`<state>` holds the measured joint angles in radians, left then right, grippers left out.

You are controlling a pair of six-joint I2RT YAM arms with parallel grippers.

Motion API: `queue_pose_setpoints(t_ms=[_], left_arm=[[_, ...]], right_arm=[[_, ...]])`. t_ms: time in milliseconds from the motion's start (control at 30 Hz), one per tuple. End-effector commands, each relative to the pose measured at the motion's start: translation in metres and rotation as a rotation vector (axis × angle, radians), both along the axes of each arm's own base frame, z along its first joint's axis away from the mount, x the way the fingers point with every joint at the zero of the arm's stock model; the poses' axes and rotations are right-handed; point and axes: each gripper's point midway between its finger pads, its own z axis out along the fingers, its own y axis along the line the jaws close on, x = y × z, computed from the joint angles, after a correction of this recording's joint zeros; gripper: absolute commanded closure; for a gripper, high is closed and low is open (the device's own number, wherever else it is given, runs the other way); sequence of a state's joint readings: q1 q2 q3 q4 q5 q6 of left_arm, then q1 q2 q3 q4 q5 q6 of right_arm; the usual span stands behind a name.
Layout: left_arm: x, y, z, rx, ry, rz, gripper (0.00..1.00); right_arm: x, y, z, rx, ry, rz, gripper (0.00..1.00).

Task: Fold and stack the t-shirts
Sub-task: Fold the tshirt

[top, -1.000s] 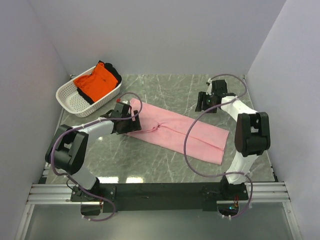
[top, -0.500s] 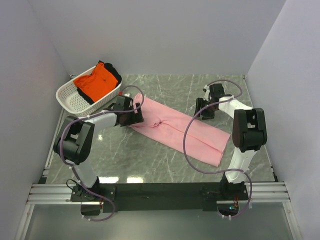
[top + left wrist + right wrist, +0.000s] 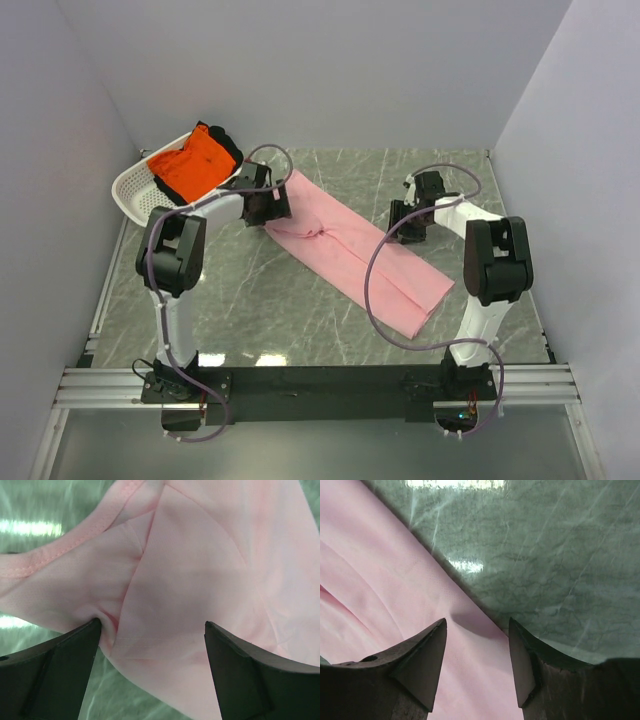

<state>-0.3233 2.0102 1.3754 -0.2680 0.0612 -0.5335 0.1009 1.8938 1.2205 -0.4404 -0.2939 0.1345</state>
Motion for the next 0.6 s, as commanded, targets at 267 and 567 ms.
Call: queue_pose_setpoints(t_ms=[267, 567], left_arm=[[0.066, -0.023, -0.012, 0.005, -0.005, -0.036, 0.10], [0.107, -0.047, -0.006, -0.046, -0.066, -0.083, 0.10]], right_arm=[[-0.051, 0.015, -0.002, 0.017, 0.071, -0.003, 0.42], [-0.077, 0.033, 0.011, 0.039, 0.056, 0.025, 0.42]])
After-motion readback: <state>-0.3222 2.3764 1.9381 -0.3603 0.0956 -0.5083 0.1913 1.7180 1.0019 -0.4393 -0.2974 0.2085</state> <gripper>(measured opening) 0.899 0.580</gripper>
